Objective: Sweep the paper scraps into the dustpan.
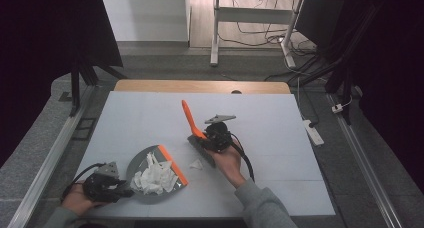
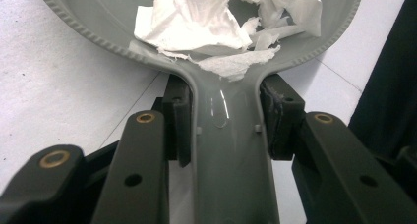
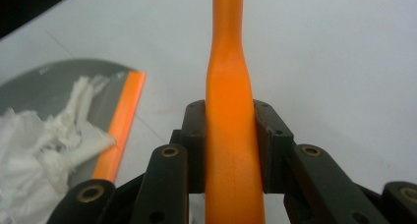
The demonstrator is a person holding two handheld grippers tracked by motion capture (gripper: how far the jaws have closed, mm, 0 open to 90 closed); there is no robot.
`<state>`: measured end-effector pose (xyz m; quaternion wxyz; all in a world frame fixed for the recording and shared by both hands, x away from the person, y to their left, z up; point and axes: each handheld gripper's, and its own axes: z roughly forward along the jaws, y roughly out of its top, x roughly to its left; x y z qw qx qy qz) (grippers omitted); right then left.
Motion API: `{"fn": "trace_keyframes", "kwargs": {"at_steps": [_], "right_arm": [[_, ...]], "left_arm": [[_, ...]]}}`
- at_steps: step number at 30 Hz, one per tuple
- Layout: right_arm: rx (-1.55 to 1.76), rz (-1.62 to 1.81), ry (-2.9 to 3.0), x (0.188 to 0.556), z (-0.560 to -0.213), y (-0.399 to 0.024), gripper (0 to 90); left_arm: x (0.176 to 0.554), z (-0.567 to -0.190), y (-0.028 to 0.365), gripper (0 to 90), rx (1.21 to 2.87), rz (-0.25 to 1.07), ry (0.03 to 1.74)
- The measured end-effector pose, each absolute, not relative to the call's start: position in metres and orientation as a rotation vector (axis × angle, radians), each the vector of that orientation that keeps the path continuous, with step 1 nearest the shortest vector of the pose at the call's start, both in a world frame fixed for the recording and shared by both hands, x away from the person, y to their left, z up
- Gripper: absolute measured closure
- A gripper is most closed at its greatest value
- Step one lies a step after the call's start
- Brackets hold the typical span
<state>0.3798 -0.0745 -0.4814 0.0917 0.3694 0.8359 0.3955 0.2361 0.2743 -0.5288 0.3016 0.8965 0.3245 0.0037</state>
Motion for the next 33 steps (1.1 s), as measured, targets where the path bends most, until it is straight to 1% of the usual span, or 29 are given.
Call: {"fn": "trace_keyframes", "kwargs": {"at_steps": [6, 10, 13, 16, 20, 25, 33], "right_arm": [[1.074, 1.19, 2.531, 0.369, -0.487, -0.062, 70.7], [1.019, 1.219, 2.58, 0.357, -0.489, -0.038, 70.8], [1.022, 1.306, 2.609, 0.348, -0.49, -0.023, 70.8], [0.951, 1.313, 2.627, 0.337, -0.488, -0.009, 70.8], [0.976, 1.413, 2.624, 0.335, -0.478, -0.011, 70.8], [0.968, 1.429, 2.587, 0.337, -0.467, -0.022, 70.7], [0.967, 1.455, 2.557, 0.339, -0.461, -0.036, 70.7]], "left_arm": [[0.236, -0.528, 0.269, 61.6, 2.386, 0.006, 0.847], [0.237, -0.529, 0.264, 61.6, 2.39, 0.003, 0.837], [0.237, -0.529, 0.263, 61.6, 2.383, 0.003, 0.842], [0.236, -0.529, 0.263, 61.6, 2.377, 0.005, 0.846], [0.236, -0.53, 0.264, 61.6, 2.371, 0.005, 0.846], [0.236, -0.53, 0.264, 61.6, 2.369, 0.005, 0.847], [0.236, -0.53, 0.264, 61.6, 2.365, 0.012, 0.853]]}}
